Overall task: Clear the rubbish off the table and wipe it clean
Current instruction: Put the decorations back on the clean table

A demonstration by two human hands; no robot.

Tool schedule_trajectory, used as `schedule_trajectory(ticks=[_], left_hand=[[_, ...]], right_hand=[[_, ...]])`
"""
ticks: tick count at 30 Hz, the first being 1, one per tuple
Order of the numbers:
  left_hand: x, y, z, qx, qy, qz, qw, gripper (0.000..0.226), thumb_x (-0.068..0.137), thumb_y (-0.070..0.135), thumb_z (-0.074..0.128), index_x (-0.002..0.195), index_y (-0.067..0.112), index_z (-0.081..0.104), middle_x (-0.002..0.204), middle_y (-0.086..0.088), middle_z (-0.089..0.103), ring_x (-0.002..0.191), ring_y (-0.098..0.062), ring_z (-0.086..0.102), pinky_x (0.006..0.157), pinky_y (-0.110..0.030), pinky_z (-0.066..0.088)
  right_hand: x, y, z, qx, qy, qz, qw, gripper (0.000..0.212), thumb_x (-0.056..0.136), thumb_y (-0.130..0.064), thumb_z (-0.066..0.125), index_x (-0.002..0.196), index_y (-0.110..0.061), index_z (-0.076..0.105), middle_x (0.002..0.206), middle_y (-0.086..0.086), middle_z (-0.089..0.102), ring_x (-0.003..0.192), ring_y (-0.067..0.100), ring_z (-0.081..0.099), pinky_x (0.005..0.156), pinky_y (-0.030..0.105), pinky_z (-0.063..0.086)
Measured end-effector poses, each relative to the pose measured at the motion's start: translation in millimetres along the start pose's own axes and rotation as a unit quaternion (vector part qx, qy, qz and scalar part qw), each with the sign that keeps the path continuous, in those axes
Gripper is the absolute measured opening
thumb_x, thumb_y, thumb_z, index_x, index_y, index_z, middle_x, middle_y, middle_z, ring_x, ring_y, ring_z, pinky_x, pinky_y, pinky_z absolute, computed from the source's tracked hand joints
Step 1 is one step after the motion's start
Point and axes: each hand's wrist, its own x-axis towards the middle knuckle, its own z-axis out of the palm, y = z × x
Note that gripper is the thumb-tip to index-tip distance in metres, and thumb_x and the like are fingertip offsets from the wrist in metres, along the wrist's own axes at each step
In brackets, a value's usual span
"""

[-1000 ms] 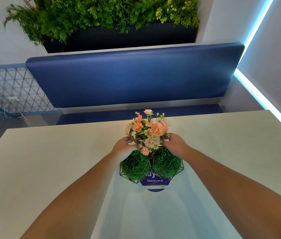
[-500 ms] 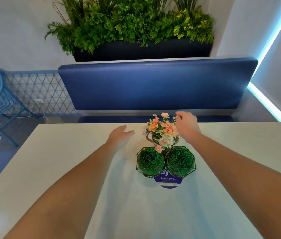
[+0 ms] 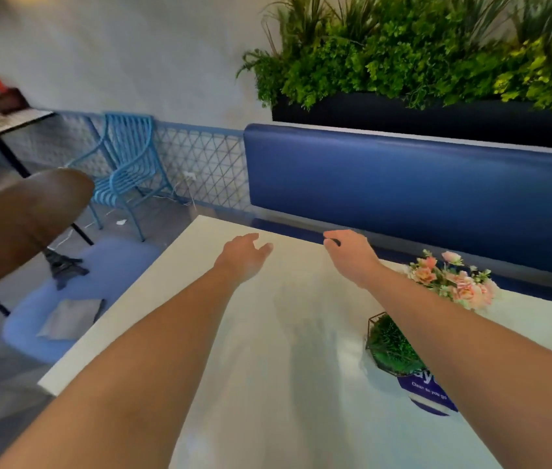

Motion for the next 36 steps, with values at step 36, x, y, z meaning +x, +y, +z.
schedule_trajectory(ticks=[36], left_hand=[[155.8, -533.3, -242.7, -0.159, 0.164, -0.257, 0.939, 0.042, 0.102, 0.028, 0.047, 0.141, 0.013, 0.048, 0.138, -0.006, 0.056, 0.111, -0.034, 0.06, 0.084, -0.037, 0.049]], right_hand=[[195.3, -404.1, 479.1, 0.092, -0.306, -0.125, 0.939, 0.036, 0.102, -0.027, 0.047, 0.136, -0.019, 0.055, 0.146, 0.003, 0.046, 0.131, 0.021, 0.046, 0.102, 0.03, 0.04]])
